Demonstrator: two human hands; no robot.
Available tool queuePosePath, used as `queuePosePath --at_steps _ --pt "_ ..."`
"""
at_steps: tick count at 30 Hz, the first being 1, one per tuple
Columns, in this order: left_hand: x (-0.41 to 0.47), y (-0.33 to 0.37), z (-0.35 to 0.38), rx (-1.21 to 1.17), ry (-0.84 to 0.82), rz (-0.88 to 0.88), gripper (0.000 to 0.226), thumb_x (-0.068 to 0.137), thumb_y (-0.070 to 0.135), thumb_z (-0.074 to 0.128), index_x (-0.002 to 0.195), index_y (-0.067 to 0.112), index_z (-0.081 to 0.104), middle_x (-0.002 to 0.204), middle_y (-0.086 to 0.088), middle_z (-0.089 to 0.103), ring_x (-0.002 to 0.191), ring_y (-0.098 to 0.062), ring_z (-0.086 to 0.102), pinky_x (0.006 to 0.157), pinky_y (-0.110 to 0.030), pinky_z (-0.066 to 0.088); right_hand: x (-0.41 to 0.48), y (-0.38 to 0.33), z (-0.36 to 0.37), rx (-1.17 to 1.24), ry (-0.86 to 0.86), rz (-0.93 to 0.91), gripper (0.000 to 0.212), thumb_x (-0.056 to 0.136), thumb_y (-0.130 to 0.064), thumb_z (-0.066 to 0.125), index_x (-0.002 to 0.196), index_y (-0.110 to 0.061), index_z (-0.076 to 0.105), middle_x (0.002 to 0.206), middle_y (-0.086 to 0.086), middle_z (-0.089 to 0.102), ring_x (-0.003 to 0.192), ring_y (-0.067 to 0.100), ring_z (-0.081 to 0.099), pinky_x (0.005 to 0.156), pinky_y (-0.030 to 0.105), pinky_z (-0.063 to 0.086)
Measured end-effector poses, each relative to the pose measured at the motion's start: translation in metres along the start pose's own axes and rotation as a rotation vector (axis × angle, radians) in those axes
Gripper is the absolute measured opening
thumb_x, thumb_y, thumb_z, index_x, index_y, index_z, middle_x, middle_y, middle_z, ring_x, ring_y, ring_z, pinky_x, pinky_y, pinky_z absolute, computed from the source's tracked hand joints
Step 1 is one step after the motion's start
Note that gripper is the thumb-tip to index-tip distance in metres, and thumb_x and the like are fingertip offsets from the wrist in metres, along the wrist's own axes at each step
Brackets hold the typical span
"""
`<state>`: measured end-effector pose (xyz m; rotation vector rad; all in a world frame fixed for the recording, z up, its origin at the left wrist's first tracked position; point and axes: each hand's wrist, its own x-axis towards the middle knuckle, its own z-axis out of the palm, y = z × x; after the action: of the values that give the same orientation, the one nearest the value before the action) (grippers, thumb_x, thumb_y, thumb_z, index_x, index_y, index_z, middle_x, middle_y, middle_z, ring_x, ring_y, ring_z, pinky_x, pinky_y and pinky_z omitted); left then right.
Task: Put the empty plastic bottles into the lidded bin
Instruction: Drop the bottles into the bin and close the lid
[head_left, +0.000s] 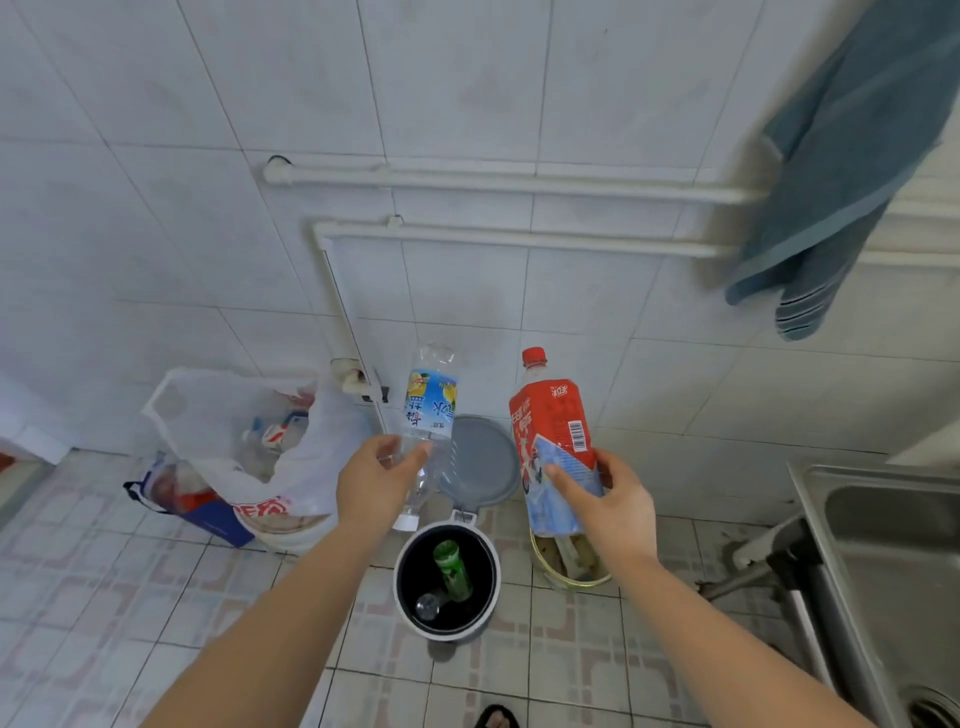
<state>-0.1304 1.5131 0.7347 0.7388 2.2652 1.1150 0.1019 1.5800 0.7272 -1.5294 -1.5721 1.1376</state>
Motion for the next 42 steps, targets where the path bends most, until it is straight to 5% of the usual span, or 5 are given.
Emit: queuePosePath --at_steps 14,28,32,36,42 --pt "0.086 -0.107 0.027 0.209 -0.066 -0.266 0.057 0.077 0.054 0.066 0.116 0.013 0.059 0.116 -0.002 0.066 0.106 -0.021 0.06 0.086 -0.031 0.041 0.039 0.083 0.13 -0.082 -0.181 0.316 0.045 0.065 -0.057 0.075 0.099 -0.032 0.058 0.091 -0.014 0.067 0.079 0.005 0.066 0.071 0.032 0.058" --pt "0.115 -0.304 0.11 0.572 -0.385 -0.475 0.051 0.078 0.056 0.061 0.111 0.017 0.059 0.109 -0.001 0.067 0.082 -0.015 0.051 0.072 -0.027 0.037 -0.001 0.243 0.233 -0.167 -0.182 0.665 0.031 0.075 -0.039 0.076 0.095 -0.022 0.058 0.088 -0.003 0.065 0.07 -0.004 0.057 0.045 0.002 0.039" --pt "0.132 -0.345 0.14 0.643 -0.46 -0.447 0.05 0.079 0.056 0.06 0.107 0.015 0.062 0.103 -0.003 0.068 0.087 -0.02 0.059 0.07 -0.028 0.04 -0.003 0.289 0.263 -0.24 -0.202 0.75 0.031 0.076 -0.049 0.071 0.091 -0.024 0.058 0.085 -0.005 0.065 0.069 0.002 0.059 0.05 0.014 0.041" --pt "0.149 -0.374 0.165 0.724 -0.484 -0.425 0.046 0.078 0.06 0.056 0.074 0.014 0.061 0.066 0.001 0.063 0.058 -0.013 0.055 0.053 -0.026 0.038 0.0 0.336 0.286 -0.352 -0.286 0.744 0.037 0.073 -0.06 0.064 0.088 -0.026 0.06 0.088 -0.004 0.067 0.075 0.014 0.064 0.066 0.032 0.053" --pt "0.165 -0.396 0.187 0.736 -0.517 -0.51 0.057 0.073 0.067 0.051 0.058 0.012 0.057 0.054 -0.002 0.062 0.049 -0.015 0.056 0.046 -0.024 0.033 0.018 0.356 0.301 -0.382 -0.316 0.835 0.045 0.076 -0.064 0.056 0.083 -0.02 0.061 0.08 -0.002 0.067 0.071 0.016 0.063 0.058 0.028 0.046"
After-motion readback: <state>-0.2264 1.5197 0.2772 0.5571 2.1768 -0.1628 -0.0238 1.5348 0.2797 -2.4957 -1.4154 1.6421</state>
